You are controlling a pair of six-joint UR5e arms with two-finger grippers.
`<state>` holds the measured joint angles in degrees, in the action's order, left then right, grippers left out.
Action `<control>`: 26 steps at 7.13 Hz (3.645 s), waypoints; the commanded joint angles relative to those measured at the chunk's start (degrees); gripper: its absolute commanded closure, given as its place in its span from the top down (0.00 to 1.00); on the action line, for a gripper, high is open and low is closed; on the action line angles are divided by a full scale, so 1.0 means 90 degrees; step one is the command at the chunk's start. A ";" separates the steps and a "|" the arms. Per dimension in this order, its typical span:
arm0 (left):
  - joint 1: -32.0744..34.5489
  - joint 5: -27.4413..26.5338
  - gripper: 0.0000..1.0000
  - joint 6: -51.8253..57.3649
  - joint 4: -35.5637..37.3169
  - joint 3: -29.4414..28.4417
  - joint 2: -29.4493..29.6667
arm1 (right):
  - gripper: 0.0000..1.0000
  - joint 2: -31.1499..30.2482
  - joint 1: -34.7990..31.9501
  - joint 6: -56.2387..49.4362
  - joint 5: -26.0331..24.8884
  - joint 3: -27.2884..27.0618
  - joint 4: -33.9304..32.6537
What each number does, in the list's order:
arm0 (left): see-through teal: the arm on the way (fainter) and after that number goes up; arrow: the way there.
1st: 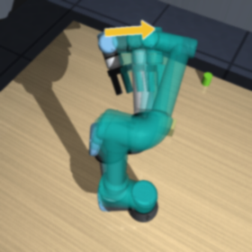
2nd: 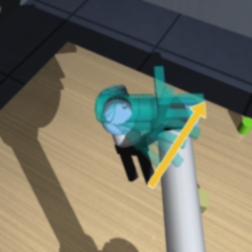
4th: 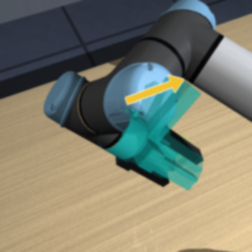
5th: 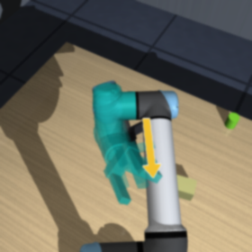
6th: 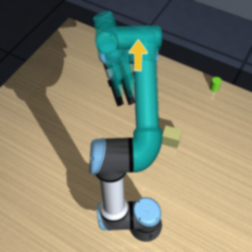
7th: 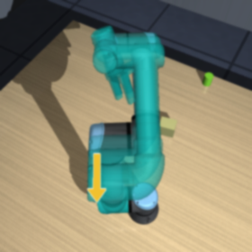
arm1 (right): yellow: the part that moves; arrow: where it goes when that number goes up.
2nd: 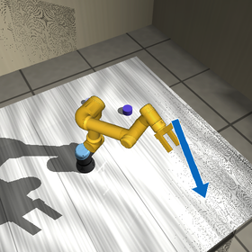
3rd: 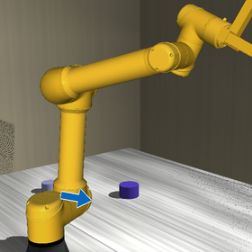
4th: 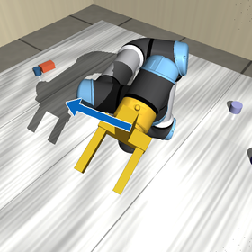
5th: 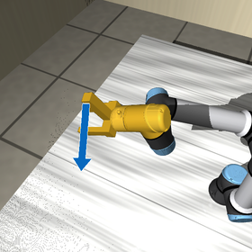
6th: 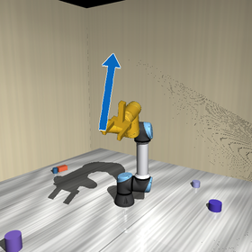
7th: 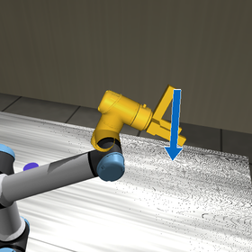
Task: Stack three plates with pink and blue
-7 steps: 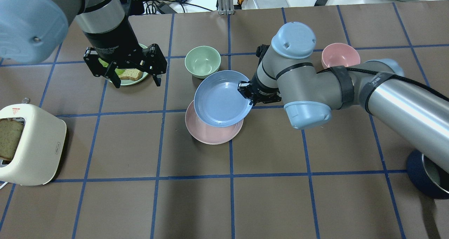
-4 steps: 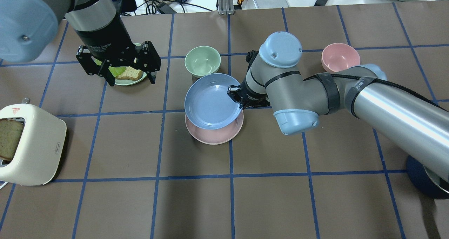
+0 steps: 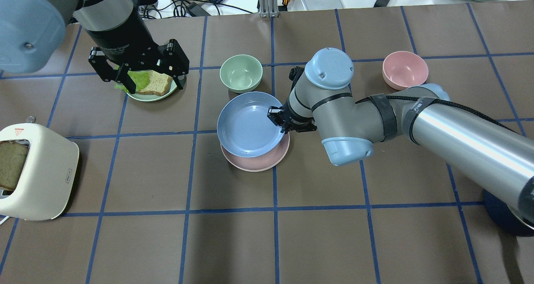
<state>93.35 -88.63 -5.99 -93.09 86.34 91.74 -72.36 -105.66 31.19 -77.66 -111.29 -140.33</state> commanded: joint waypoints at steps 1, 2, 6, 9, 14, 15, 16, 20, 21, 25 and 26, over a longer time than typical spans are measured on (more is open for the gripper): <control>0.0009 0.0004 1.00 0.0021 0.0021 0.0007 0.0002 | 0.28 0.0012 0.0011 0.0117 0.0006 -0.0017 -0.0081; -0.0001 -0.0025 1.00 0.0021 0.0021 0.0016 -0.0007 | 0.30 -0.0036 0.0069 0.0070 -0.0004 -0.0143 -0.0071; -0.0001 -0.0054 1.00 0.0030 0.0030 0.0036 -0.0017 | 0.56 -0.0211 0.0429 -0.0281 -0.0042 -0.0077 -0.0043; -0.0001 -0.0035 1.00 0.0011 0.0031 0.0026 -0.0017 | 0.71 -0.0582 0.1345 -0.1993 -0.0130 0.0391 0.0966; -0.0001 -0.0025 1.00 -0.0008 0.0031 0.0016 -0.0017 | 1.00 -0.0739 0.2159 -0.4350 -0.0873 0.3162 0.4537; -0.0001 -0.0035 1.00 -0.0009 0.0031 0.0016 -0.0017 | 1.00 -0.0836 0.2121 -0.4335 -0.0873 0.3660 0.5215; -0.0001 -0.0025 1.00 -0.0009 0.0031 0.0016 -0.0017 | 1.00 -0.0857 0.2062 -0.3774 -0.0882 0.4109 0.5937; -0.0001 -0.0035 1.00 0.0001 0.0031 0.0016 -0.0017 | 0.99 -0.1276 0.1964 -0.3310 -0.1076 0.3832 0.6052; -0.0001 -0.0035 1.00 0.0001 0.0031 0.0016 -0.0017 | 0.97 -0.1499 0.1916 -0.2913 -0.1290 0.3618 0.6042; -0.0001 -0.0035 1.00 0.0001 0.0031 0.0007 -0.0017 | 1.00 -0.1531 0.1759 -0.3015 -0.1243 0.3235 0.5222; -0.0001 -0.0035 1.00 -0.0008 0.0031 -0.0003 -0.0017 | 1.00 -0.1531 0.1750 -0.3074 -0.1292 0.3235 0.5222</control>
<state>93.34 -88.95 -5.99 -92.81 86.38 91.58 -86.28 -89.84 4.25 -88.84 -82.08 -92.76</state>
